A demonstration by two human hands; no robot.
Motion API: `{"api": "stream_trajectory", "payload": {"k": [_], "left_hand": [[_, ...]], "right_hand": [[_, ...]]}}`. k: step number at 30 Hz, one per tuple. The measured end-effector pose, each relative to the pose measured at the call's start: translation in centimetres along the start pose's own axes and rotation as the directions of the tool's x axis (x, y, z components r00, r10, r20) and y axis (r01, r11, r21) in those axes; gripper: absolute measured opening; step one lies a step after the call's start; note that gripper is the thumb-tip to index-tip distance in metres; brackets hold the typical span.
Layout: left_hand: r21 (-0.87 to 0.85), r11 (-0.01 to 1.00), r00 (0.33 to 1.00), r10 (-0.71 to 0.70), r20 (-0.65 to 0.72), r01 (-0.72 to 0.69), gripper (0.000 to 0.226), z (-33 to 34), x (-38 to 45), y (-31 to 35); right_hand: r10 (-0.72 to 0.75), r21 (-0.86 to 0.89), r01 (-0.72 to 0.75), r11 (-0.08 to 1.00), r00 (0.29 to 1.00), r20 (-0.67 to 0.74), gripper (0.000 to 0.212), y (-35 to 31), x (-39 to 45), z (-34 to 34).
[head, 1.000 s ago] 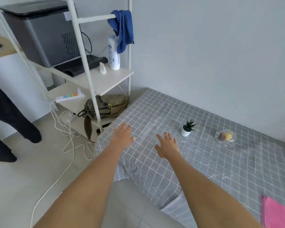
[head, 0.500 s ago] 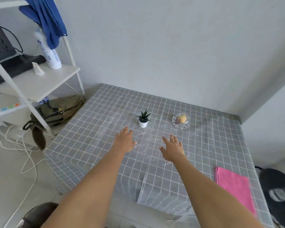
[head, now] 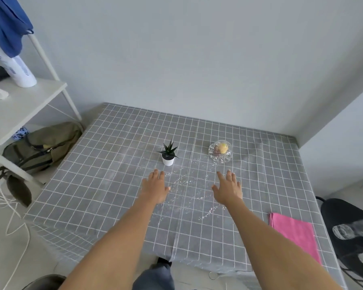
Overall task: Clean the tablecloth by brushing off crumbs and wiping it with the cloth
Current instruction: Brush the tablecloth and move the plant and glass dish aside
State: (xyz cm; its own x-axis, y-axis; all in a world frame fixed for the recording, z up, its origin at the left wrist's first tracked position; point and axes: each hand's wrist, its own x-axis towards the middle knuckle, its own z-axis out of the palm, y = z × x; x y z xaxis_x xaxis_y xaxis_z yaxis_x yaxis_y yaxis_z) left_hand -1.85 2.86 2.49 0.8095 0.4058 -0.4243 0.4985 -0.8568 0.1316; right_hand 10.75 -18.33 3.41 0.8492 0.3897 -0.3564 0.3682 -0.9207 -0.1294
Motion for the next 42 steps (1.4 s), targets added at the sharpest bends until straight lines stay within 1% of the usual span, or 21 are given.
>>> {"api": "stream_trajectory", "payload": {"k": [4, 7, 12, 15, 19, 22, 24, 26, 28, 32, 38, 42], "left_hand": [[-0.128, 0.992, 0.998, -0.016, -0.061, 0.008, 0.074, 0.9, 2.3, -0.6], [-0.253, 0.967, 0.989, -0.013, -0.149, -0.025, 0.077, 0.9, 4.4, -0.9], [-0.515, 0.854, 0.959, -0.081, -0.273, -0.074, 0.081, 1.1, 6.4, -0.9], [-0.604, 0.794, 0.948, -0.135, -0.287, -0.069, 0.084, 1.9, 7.0, -0.7], [-0.617, 0.784, 0.934, -0.173, -0.312, -0.061, 0.082, 3.4, 8.1, -0.5], [-0.616, 0.781, 0.901, -0.19, -0.389, -0.102, 0.072, 4.0, 8.8, -0.1], [-0.636, 0.762, 0.878, -0.22, -0.425, -0.117, 0.065, 3.9, 9.3, 0.4], [-0.676, 0.728, 0.854, -0.272, -0.443, -0.119, 0.062, 3.8, 9.8, 0.7], [-0.707, 0.697, 0.831, -0.318, -0.456, -0.122, 0.065, 3.9, 10.3, 0.9], [-0.732, 0.663, 0.798, -0.352, -0.49, -0.158, 0.071, 4.1, 10.7, 1.3], [-0.744, 0.643, 0.788, -0.359, -0.501, -0.181, 0.07, 4.1, 10.9, 1.7], [-0.759, 0.624, 0.779, -0.378, -0.501, -0.186, 0.067, 4.1, 11.3, 1.9]], "right_hand": [[0.045, 0.064, -0.042, 0.997, 0.998, -0.047, 0.065, 0.2, 3.0, -0.7], [0.089, 0.134, -0.076, 0.988, 0.992, -0.092, 0.067, -0.1, 5.0, -0.9], [0.129, 0.235, -0.093, 0.968, 0.981, -0.144, 0.075, 0.0, 7.3, -0.3], [0.134, 0.291, -0.08, 0.953, 0.976, -0.171, 0.081, 0.3, 8.6, 0.2], [0.146, 0.413, -0.042, 0.91, 0.964, -0.223, 0.084, 0.6, 10.5, 0.6], [0.193, 0.505, -0.055, 0.861, 0.955, -0.225, 0.09, 1.1, 12.5, 0.4], [0.215, 0.536, -0.068, 0.841, 0.952, -0.218, 0.095, 1.5, 13.8, 0.3], [0.193, 0.537, -0.039, 0.842, 0.953, -0.233, 0.1, 1.8, 14.8, 0.3], [0.16, 0.538, -0.002, 0.843, 0.956, -0.247, 0.104, 2.0, 15.6, 0.4], [0.124, 0.545, 0.045, 0.838, 0.955, -0.271, 0.111, 2.0, 16.9, 1.2], [0.124, 0.575, 0.139, 0.806, 0.91, -0.395, 0.106, 1.7, 17.3, 2.4], [0.13, 0.583, 0.163, 0.796, 0.895, -0.427, 0.108, 1.7, 17.5, 2.9]]}}
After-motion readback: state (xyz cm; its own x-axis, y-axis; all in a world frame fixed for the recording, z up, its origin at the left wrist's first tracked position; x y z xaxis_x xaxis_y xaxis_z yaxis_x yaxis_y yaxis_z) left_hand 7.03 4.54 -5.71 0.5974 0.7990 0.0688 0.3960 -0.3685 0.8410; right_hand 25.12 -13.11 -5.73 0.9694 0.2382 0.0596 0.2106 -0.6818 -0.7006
